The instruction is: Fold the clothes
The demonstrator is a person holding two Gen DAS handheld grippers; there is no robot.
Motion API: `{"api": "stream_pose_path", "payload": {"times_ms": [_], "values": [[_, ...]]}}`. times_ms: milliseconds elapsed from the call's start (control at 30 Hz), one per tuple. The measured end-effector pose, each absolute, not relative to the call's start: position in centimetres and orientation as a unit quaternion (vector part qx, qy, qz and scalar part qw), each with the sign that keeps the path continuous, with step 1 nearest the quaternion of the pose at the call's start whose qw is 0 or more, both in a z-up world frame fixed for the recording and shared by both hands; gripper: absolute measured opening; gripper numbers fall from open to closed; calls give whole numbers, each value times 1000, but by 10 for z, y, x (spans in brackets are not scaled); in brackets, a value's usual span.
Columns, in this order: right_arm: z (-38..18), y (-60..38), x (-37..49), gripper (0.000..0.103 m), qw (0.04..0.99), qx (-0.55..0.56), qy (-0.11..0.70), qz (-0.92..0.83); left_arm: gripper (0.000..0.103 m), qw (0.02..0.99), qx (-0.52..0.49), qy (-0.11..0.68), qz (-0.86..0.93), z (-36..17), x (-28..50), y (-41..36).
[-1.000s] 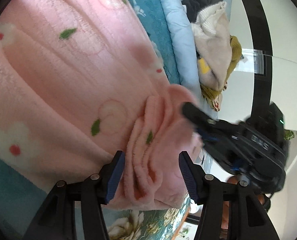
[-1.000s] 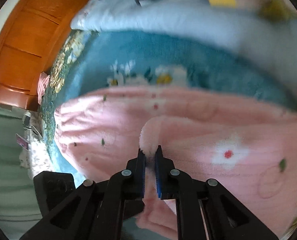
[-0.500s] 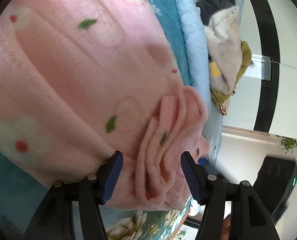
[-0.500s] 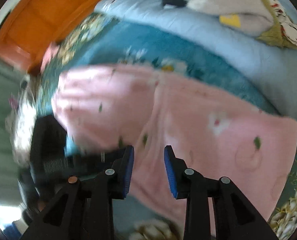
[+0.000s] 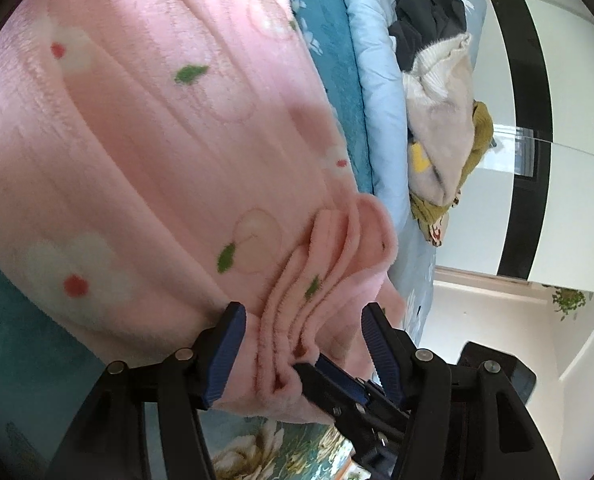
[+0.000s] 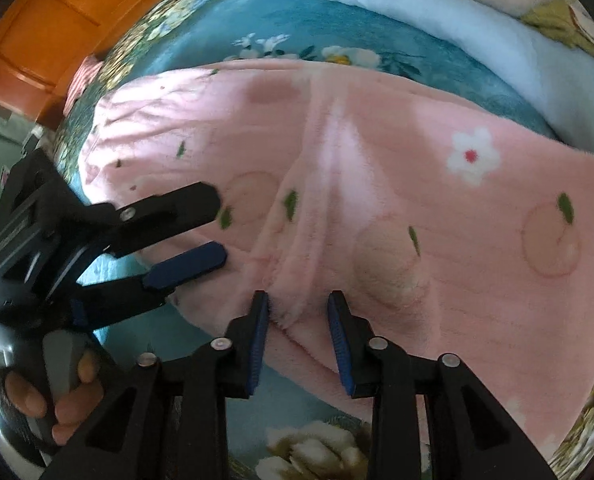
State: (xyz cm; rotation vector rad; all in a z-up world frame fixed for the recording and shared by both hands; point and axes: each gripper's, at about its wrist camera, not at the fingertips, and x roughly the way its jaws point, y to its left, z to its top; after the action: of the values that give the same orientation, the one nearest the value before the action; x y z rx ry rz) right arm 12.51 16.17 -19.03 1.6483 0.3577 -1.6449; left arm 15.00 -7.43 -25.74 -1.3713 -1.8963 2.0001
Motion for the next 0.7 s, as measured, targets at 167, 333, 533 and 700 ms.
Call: {"api": "stream_pose_path", "payload": {"times_ms": [167,333,533,700], "values": [[-166,172,126,7,420,645,81,-633,64,35,-441,-619,649,-256,152,-76],[-143,167,148,7,456,615,111,-634,64,35,-444,-621,645,-256,150,-74],[-178,161,150,11,431,642,133,-621,64,35,-453,-614,646,-257,149,-71],[-156,190,130,33,435,632,110,-632,65,47,-468,-598,649,-258,141,-63]]}}
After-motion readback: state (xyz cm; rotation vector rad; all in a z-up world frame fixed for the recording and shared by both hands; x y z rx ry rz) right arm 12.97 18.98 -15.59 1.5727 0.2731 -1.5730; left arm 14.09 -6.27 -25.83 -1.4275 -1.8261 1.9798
